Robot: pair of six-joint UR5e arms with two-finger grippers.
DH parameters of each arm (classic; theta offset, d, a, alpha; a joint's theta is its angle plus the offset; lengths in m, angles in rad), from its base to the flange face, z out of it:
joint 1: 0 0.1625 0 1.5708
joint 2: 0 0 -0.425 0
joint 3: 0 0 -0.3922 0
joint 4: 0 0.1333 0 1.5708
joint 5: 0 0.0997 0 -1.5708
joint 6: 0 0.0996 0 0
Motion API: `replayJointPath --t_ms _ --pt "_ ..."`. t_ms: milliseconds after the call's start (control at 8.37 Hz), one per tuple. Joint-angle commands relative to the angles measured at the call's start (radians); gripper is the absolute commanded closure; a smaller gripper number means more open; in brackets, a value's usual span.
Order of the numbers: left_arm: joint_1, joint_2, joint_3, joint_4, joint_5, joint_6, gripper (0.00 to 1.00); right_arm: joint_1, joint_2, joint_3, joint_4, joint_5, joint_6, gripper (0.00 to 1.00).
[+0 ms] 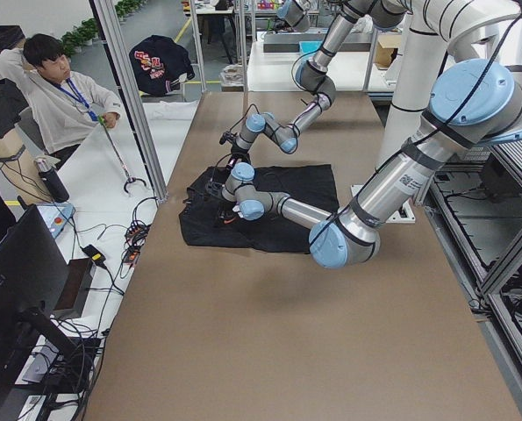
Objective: Fold clothes
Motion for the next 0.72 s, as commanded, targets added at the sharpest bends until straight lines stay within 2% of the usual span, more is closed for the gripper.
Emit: replayJointPath --t_ms 0,239,478,598 --pt "0.001 0.0 0.0 -0.001 -0.001 0.0 0.0 -0.016 0.027 -0.058 -0.005 -0.059 0.045 1.0" --pt "0.001 0.002 0.0 -0.001 -0.001 0.0 0.0 -0.016 0.03 -0.064 -0.011 -0.071 0.069 1.0" --pt "0.0 0.002 0.0 -0.001 -0.001 0.0 0.0 -0.021 0.084 -0.136 -0.013 -0.089 0.085 1.0" --pt "0.001 0.002 0.0 -0.001 -0.001 -0.001 0.0 -0.027 0.089 -0.14 -0.013 -0.102 0.091 1.0"
